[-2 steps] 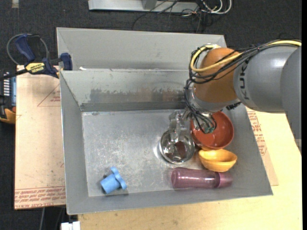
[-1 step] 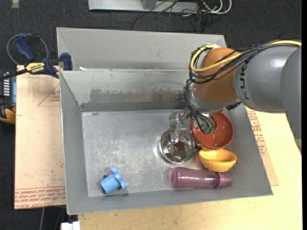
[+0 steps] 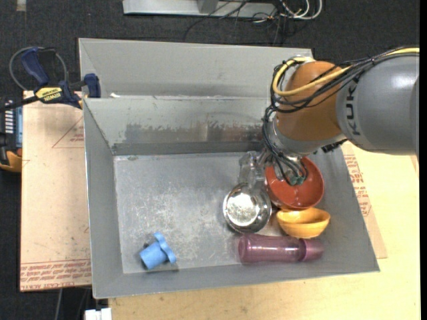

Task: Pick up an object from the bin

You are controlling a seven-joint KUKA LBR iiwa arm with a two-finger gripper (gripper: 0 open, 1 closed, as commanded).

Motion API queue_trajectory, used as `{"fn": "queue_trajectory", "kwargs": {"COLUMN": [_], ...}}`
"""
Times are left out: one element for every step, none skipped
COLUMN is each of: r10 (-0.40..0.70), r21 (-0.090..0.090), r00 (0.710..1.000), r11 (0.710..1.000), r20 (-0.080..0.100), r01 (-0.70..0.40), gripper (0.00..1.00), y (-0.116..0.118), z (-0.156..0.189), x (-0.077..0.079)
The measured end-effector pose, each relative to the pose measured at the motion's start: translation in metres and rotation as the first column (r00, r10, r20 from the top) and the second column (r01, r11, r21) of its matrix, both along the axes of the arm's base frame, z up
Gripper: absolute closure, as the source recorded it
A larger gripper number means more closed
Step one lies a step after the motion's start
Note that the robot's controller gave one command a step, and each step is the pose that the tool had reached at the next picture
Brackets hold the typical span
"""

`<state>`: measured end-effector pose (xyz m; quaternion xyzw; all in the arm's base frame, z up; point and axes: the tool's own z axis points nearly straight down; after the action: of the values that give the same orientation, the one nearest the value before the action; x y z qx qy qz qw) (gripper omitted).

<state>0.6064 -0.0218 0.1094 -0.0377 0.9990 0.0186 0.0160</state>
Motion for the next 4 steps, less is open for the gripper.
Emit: {"fn": "queue_trajectory", "kwargs": {"r10": [-0.013,-0.011,0.178,0.004], "r21": [0.006,0.004,0.017,0.010], "r00": [1.000,1.000,0.984,1.000], "r11": [1.000,1.000,0.984,1.000], "r20": [-0.008,-0.004,0.005,-0.003], "r01": [0.013,0.011,-0.178,-0.004], "gripper": [1.00,1.00,1.00,1.00], "y": [-0.032,-0.028,-0.036,-0.038], "z": [-0.039,-0.030,-0.039,-0.035], "x": [0.016,0.009,0.031,0.013]}}
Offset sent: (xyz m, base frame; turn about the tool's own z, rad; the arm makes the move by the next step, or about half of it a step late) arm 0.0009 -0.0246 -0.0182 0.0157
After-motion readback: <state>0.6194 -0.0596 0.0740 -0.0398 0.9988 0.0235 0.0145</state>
